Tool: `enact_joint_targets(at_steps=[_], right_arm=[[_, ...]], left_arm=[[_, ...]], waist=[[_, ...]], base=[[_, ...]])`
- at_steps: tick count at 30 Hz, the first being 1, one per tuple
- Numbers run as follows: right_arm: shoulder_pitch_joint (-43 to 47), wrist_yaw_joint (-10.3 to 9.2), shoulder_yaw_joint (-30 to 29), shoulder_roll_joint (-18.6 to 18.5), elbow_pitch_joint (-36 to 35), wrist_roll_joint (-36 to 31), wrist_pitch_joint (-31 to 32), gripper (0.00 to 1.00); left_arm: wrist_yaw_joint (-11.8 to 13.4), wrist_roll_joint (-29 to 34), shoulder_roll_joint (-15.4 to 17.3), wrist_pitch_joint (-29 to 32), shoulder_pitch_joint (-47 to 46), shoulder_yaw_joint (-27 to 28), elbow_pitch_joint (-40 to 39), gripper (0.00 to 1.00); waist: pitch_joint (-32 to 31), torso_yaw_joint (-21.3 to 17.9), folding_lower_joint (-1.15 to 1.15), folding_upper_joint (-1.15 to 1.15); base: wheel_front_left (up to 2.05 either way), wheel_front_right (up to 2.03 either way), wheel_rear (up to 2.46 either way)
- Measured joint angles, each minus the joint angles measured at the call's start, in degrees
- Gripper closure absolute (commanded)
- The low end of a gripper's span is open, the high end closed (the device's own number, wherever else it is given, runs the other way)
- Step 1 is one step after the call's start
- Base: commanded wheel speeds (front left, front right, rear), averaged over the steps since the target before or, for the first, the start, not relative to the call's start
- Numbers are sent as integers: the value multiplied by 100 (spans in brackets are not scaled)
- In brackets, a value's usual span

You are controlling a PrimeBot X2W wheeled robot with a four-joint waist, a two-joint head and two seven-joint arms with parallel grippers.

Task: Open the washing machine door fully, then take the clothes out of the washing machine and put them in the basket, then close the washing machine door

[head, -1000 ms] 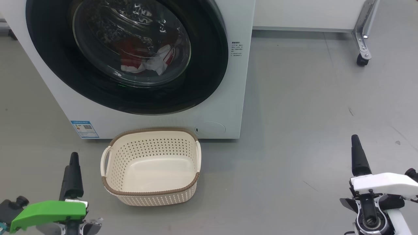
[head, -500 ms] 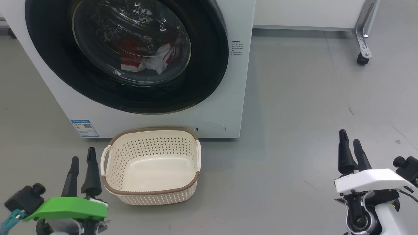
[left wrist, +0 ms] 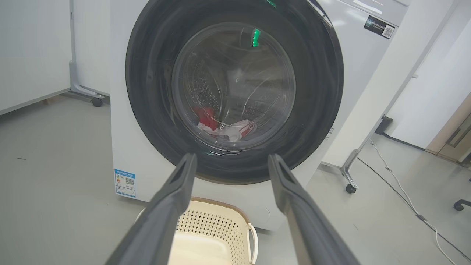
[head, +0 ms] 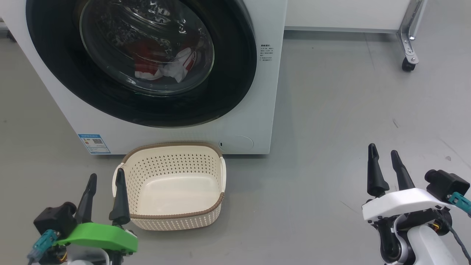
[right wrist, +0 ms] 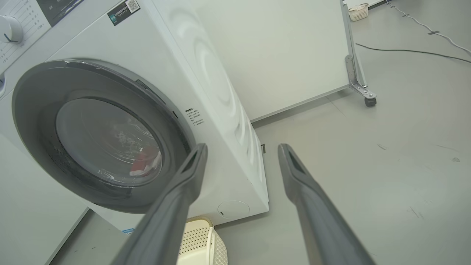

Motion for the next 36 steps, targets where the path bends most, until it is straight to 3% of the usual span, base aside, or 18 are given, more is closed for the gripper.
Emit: enact_joint_targets(at_steps=[19, 25, 36], right_arm=[[-98, -281, 467, -103, 312, -1400, -33, 0], [-113, -331, 623, -87, 387, -1778, 4, 0], [-148, -347, 654, -29, 539, -1779, 89, 0]], left_arm=[[420, 1803, -13, -242, 0, -336, 545, 0], [541, 2083, -90, -344, -1, -298, 690, 0], [572, 2164, -107, -344, -24, -342, 890, 0]], waist=[[-48, -21, 0, 0], [-57, -33, 0, 0], [-96, -64, 0, 0]], base=[[0, 0, 0], [0, 0, 0], [0, 0, 0]])
